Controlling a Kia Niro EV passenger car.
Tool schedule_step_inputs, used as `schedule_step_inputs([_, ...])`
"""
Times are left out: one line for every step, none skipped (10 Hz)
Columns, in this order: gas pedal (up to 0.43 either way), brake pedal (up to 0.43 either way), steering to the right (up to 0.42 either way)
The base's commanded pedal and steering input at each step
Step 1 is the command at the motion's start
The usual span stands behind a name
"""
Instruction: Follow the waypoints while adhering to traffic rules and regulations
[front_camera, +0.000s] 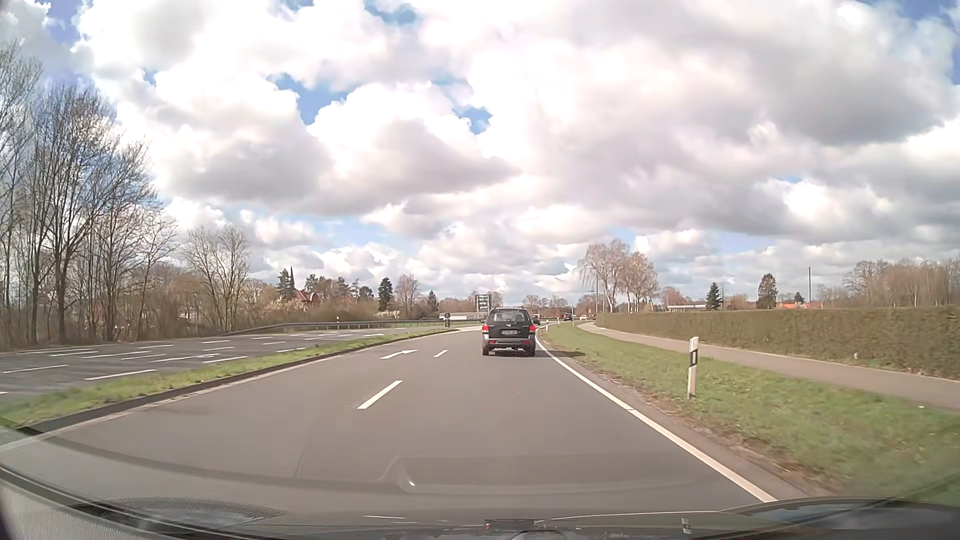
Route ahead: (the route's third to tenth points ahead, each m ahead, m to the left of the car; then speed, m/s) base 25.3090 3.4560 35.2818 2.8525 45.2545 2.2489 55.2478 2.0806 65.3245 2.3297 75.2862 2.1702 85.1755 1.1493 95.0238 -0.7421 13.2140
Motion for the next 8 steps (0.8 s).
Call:
schedule_step_inputs([0.169, 0.0, 0.003])
schedule_step_inputs([0.169, 0.0, 0.003])
schedule_step_inputs([0.169, 0.0, 0.003])
schedule_step_inputs([0.169, 0.0, 0.003])
schedule_step_inputs([0.169, 0.0, 0.003])
schedule_step_inputs([0.169, 0.0, 0.003])
schedule_step_inputs([0.169, 0.0, 0.003])
schedule_step_inputs([0.169, 0.0, 0.003])
